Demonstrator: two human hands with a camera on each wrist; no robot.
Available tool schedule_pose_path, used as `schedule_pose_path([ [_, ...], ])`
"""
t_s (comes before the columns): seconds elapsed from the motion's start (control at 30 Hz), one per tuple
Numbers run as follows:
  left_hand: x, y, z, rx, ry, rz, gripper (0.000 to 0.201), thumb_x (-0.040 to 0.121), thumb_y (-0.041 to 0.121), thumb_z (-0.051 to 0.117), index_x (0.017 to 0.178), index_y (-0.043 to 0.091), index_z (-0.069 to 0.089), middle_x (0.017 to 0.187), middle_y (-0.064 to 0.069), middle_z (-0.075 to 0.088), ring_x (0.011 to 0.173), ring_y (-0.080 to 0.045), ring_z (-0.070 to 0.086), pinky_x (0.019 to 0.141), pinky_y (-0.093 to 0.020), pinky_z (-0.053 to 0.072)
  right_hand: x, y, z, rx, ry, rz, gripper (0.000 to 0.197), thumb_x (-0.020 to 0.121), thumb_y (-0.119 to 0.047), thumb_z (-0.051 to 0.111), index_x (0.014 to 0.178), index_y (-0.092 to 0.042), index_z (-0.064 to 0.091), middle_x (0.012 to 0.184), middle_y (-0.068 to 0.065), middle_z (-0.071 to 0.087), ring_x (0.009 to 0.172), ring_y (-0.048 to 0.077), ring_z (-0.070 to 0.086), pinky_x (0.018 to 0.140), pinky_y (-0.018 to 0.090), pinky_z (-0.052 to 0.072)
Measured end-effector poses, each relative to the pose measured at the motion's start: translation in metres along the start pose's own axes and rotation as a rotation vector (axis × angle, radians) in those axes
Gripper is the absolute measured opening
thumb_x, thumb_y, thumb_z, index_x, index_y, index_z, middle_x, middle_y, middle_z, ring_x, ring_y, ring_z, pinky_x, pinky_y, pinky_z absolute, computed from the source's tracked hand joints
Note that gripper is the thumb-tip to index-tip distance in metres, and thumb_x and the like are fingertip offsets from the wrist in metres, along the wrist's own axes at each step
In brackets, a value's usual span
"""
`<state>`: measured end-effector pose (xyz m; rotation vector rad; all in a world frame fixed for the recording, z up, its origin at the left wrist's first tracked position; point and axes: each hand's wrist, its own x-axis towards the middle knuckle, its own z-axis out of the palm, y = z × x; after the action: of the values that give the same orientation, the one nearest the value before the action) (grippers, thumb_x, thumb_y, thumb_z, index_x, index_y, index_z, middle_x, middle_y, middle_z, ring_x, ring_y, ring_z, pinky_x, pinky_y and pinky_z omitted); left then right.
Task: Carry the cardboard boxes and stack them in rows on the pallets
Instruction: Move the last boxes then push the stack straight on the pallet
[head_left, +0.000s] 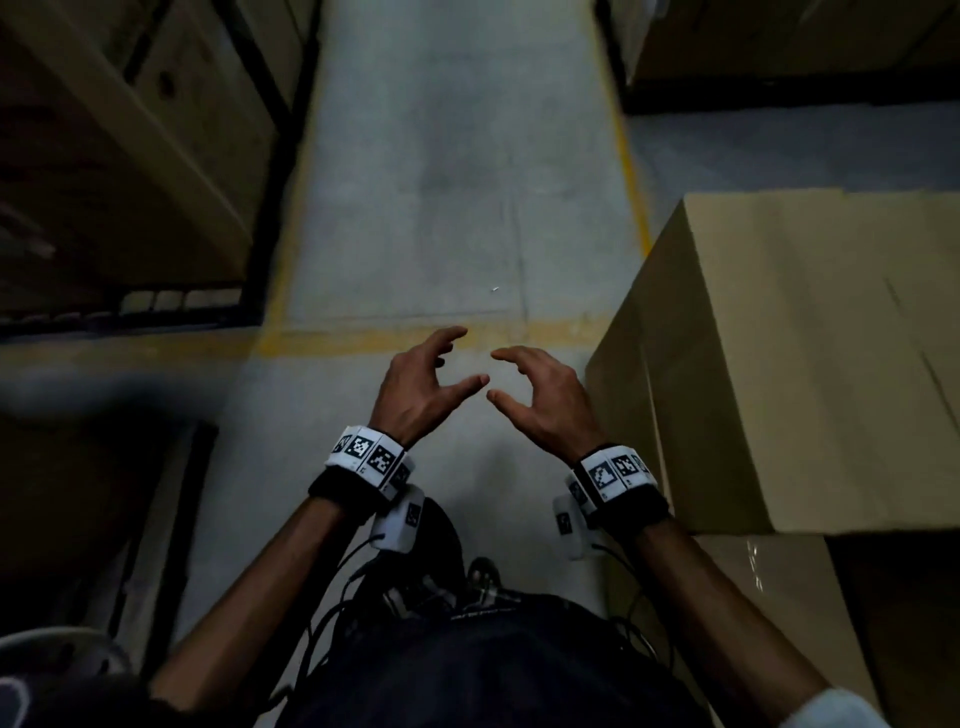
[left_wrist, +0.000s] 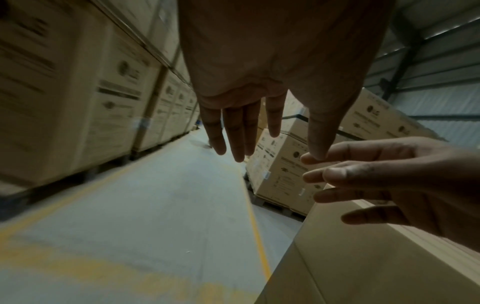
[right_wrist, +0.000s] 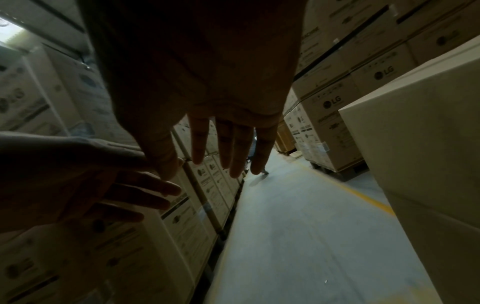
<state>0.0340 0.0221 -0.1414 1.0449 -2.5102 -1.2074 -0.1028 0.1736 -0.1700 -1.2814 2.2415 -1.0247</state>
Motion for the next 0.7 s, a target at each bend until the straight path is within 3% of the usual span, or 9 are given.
schedule_pose_path([
  [0.3,0.289,0.033,-0.007,0.021,-0.095,0.169,0.071,0.08,0.056,0.081,0.142,0.037,0.054,0.133,-0.001,0.066,0.118,-0.016,0.064,0.095,-0.039,0.054,0.249,0.078,-0.072,-0.064,0.15,0.143,0.048,0.088,-0.035,0.074,0.133,-0.023,0.064,0.134,0.0,0.064,0.116,0.021,0.063,0.096,0.04,0.053],
  [0.47,0.447,0.079,-0.018,0.09,-0.231,0.271,0.073,0.082,0.056,0.079,0.146,0.033,0.051,0.139,-0.003,0.063,0.125,-0.021,0.061,0.1,-0.04,0.053,0.372,0.097,-0.124,-0.051,0.28,0.261,0.048,0.089,-0.038,0.074,0.135,-0.028,0.063,0.134,-0.004,0.064,0.11,0.017,0.065,0.091,0.038,0.055],
  [0.7,0.609,0.154,0.014,0.124,-0.391,0.438,0.071,0.085,0.053,0.077,0.147,0.029,0.051,0.139,-0.006,0.063,0.124,-0.023,0.061,0.097,-0.04,0.053,0.482,0.141,-0.208,-0.072,0.399,0.42,0.049,0.09,-0.042,0.073,0.136,-0.033,0.06,0.136,-0.007,0.062,0.113,0.016,0.063,0.097,0.041,0.052],
])
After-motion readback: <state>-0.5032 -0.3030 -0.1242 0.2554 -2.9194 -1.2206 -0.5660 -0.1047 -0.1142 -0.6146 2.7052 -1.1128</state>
